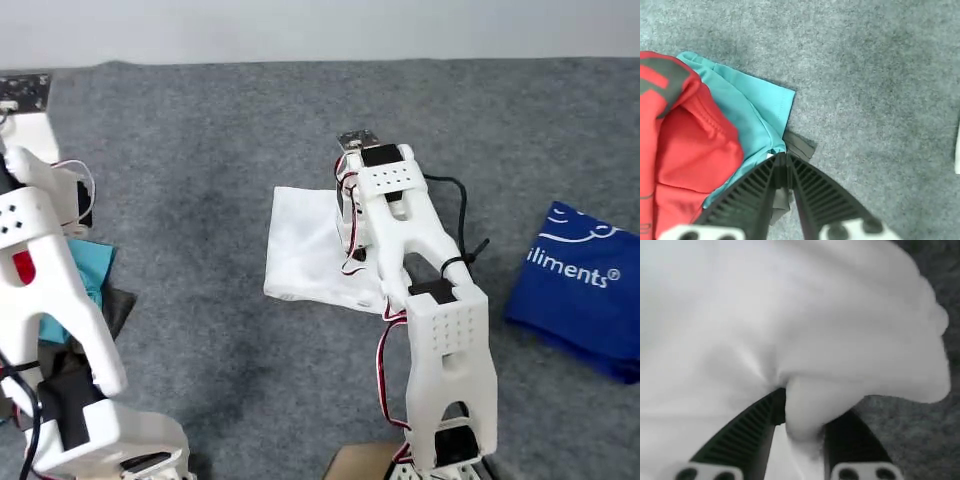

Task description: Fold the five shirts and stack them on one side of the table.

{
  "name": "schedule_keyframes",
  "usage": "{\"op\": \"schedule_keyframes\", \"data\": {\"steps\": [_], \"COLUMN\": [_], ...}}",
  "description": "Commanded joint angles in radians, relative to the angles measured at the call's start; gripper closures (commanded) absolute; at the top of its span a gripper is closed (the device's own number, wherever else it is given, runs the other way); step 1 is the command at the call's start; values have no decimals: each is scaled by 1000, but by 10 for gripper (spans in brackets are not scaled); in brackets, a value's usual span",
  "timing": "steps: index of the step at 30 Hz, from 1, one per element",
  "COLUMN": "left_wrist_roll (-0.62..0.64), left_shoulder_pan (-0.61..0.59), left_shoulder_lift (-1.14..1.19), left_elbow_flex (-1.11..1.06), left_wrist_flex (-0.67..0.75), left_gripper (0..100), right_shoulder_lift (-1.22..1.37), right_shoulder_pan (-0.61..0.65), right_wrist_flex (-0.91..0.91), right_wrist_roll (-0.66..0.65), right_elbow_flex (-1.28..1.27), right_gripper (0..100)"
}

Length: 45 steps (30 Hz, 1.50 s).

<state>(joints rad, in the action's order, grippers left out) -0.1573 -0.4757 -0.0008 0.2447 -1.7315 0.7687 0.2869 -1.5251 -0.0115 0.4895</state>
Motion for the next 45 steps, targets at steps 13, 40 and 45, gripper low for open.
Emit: {"op": "schedule_keyframes", "data": {"steps": [13,40,45], "left_wrist_roll": [-58,-147,-147], "left_shoulder_pan": [-2,-2,-2], "left_shoulder_lift": [-158,-284,-284], "left_elbow_flex": [4,4,4], "left_wrist_flex": [-23,-23,-23], "left_gripper": [995,995,995], "right_shoulder_lift": [-309,-176,-171], "right_shoulder_pan": [-119,-119,-145], "right_wrist_flex": [-10,552,552], "right_wrist_roll": [-663,-813,-509], "right_elbow_flex": [5,6,75], "right_gripper": [988,796,790]}}
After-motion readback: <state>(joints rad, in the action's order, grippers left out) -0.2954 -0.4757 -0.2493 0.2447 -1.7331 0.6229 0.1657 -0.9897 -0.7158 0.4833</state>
